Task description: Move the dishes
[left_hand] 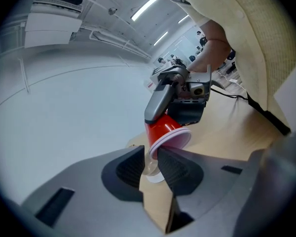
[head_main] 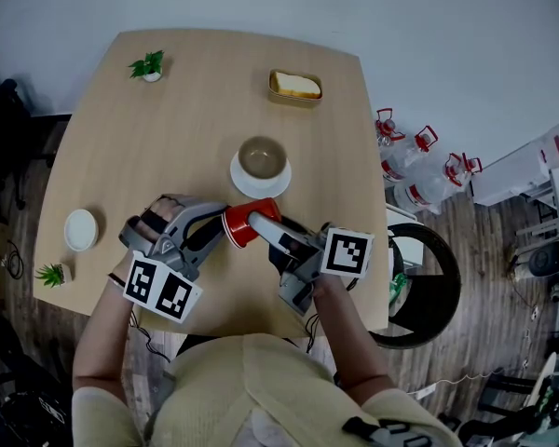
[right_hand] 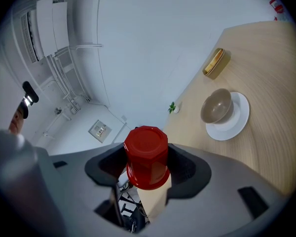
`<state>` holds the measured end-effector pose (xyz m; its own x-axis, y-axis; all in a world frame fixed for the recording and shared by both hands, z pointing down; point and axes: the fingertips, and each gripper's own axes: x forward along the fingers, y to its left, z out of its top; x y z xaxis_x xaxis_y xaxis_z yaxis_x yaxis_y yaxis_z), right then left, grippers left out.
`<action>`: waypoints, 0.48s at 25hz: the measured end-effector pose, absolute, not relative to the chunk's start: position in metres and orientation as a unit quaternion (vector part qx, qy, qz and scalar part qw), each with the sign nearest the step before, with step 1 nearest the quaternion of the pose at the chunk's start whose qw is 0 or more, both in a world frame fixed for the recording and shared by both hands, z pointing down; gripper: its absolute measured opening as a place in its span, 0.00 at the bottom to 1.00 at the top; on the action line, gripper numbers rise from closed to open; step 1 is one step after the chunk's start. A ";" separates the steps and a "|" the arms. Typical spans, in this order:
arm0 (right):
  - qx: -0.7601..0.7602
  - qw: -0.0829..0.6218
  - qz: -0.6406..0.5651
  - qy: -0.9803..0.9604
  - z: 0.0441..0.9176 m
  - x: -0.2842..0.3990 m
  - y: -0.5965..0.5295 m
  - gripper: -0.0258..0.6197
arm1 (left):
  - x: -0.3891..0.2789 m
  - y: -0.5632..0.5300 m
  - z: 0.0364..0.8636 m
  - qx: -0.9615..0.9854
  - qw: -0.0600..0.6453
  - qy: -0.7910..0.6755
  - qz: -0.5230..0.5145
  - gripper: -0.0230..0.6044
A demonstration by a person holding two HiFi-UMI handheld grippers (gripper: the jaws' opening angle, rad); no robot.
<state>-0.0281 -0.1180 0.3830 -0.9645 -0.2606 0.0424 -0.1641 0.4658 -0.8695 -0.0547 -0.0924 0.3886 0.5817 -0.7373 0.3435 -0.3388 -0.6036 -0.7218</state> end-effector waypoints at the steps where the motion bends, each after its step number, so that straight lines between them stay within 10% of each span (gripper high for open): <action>1: -0.123 0.049 -0.504 0.854 0.383 -0.029 -0.117 0.44 | -0.055 -0.092 0.388 -0.834 0.310 0.322 -0.323 0.17; 12: -0.103 0.080 -0.538 0.833 0.383 -0.028 -0.115 0.45 | -0.053 -0.090 0.381 -0.827 0.335 0.309 -0.328 0.10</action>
<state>-0.0280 -0.1154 0.3829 -0.9660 -0.2577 -0.0226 -0.0855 0.4005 -0.9123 -0.0533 -0.0895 0.3814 0.5930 -0.7320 0.3356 -0.2915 -0.5836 -0.7579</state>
